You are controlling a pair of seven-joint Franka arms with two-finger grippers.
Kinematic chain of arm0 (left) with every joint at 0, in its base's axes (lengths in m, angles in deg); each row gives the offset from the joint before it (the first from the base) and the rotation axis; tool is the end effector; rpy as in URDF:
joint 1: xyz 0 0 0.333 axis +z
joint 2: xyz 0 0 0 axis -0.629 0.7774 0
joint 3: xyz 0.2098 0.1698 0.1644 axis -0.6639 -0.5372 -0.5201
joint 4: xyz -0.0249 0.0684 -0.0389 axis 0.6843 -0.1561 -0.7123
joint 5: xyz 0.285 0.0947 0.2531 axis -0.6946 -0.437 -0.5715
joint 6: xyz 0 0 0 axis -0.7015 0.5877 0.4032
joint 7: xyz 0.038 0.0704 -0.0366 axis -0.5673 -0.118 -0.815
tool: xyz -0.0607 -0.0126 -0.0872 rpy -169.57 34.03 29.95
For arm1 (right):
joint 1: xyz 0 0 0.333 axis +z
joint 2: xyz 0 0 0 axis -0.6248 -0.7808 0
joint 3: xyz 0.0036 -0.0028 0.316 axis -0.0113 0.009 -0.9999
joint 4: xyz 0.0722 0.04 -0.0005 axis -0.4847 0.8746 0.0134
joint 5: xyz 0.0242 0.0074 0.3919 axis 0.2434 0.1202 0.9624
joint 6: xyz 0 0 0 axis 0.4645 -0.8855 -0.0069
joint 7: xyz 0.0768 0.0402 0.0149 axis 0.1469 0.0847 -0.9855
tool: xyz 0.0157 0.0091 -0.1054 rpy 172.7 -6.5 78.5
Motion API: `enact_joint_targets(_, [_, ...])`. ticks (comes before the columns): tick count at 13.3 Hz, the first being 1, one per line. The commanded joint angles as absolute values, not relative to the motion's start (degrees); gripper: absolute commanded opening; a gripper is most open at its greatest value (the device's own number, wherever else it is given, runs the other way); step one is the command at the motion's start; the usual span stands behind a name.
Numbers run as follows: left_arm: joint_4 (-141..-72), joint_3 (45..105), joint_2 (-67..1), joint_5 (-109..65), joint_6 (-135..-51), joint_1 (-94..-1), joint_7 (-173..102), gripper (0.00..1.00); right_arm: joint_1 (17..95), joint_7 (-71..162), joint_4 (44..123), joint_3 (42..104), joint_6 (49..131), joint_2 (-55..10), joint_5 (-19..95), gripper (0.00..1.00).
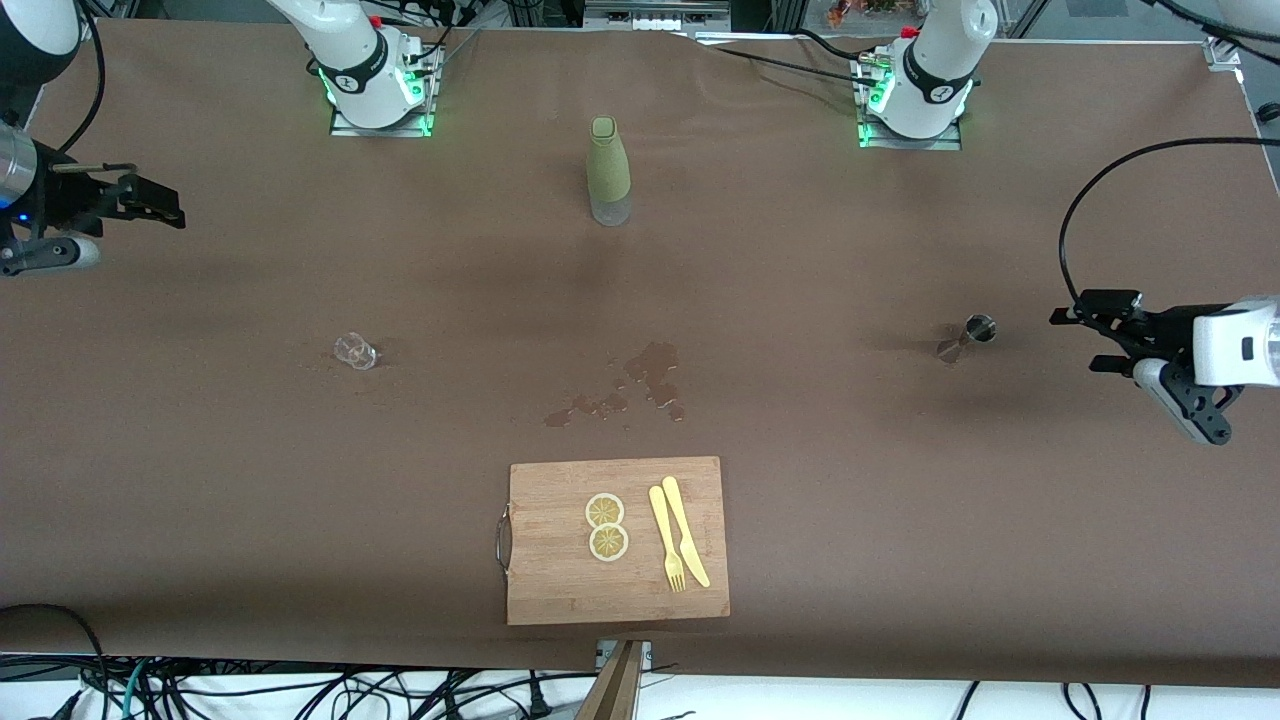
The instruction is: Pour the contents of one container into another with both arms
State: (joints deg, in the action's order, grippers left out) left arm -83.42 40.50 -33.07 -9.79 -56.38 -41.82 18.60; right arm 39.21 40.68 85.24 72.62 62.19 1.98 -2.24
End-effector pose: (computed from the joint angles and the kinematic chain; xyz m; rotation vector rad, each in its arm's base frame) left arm 0.6443 0.0733 0.4608 2.6139 -0.8088 -0.2575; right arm 0.5306 -0.0482 0.5460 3.0852 0.1505 -0.3289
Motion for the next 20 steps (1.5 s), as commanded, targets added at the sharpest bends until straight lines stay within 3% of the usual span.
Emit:
enact_joint_targets(1, [-84.7, 40.1, -36.7, -12.3, -58.1, -43.0, 17.8, 1.0, 41.1, 42.1, 87.9, 74.9, 66.6, 3.0, -4.5, 1.0])
enact_joint_targets(6, [-83.5, 40.3, -40.5, -18.6, -60.3, -44.5, 14.8, 1.0, 41.1, 47.3, 88.5, 75.3, 73.4, 3.1, -0.1, 1.0])
enact_joint_targets(14, [-82.4, 48.2, -45.5, -26.8, -60.0, -43.7, -16.9, 1.0, 41.1, 47.4, 87.2, 75.4, 69.4, 5.2, 1.9, 1.0])
enact_joint_targets(20, [-82.1, 48.4, -45.4, -26.8, -59.0, -45.1, -25.0, 1.0, 41.1, 47.4, 87.2, 75.4, 69.4, 5.2, 1.9, 1.0])
